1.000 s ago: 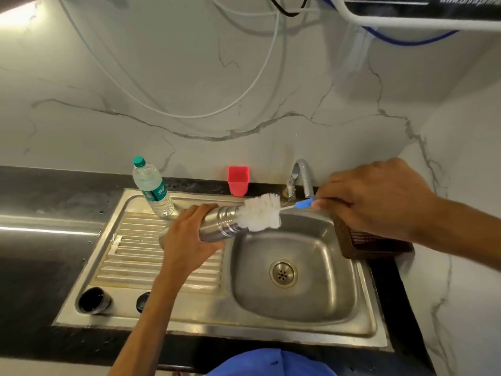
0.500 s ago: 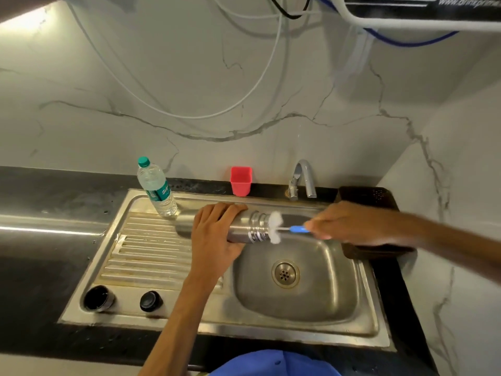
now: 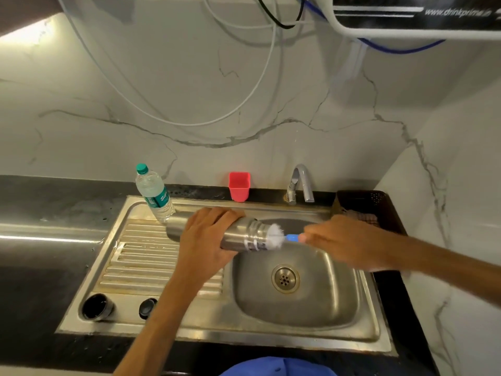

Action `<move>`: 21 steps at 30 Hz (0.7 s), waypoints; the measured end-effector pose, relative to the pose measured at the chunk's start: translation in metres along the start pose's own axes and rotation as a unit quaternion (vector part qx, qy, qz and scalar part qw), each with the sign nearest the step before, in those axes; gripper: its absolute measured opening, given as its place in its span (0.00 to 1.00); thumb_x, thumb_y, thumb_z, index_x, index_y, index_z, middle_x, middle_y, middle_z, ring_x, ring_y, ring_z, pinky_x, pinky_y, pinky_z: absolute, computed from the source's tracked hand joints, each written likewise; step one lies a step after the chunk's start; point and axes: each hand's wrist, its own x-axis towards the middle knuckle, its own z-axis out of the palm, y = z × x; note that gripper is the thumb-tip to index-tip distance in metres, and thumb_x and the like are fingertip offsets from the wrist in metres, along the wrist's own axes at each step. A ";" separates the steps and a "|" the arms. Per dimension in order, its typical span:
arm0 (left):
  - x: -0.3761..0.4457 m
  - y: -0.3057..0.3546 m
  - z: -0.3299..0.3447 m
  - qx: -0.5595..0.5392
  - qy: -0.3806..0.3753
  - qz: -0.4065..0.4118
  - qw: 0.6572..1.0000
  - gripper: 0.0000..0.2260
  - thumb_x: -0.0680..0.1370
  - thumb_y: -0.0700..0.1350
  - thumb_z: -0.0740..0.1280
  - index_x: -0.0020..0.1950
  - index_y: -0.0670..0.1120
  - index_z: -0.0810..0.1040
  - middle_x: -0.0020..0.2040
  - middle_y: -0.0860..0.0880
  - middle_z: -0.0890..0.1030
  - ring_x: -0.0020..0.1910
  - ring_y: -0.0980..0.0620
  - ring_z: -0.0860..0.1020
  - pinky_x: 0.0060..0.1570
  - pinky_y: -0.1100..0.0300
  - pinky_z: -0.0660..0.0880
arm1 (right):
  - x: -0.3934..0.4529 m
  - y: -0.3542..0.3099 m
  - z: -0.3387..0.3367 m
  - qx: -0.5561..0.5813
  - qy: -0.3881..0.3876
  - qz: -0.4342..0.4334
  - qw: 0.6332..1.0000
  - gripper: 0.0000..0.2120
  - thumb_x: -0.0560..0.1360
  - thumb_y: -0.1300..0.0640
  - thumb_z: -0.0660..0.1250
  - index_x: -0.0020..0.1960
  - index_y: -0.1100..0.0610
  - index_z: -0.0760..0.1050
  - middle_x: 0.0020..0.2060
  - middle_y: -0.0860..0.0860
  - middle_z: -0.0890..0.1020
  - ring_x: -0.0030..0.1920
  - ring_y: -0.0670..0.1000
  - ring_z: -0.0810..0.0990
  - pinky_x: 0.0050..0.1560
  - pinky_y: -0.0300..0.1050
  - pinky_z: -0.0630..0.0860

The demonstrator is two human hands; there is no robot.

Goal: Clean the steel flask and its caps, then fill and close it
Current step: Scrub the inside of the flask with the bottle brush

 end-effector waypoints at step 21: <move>0.014 -0.015 -0.019 -0.057 -0.088 0.002 0.995 0.34 0.62 0.54 0.82 0.67 0.56 0.78 0.57 0.56 0.82 0.52 0.57 0.76 0.50 0.57 0.75 | -0.003 -0.042 -0.021 -0.325 0.036 -0.059 0.943 0.13 0.88 0.47 0.47 0.65 0.49 0.66 0.36 0.47 0.72 0.29 0.49 0.69 0.30 0.47 0.67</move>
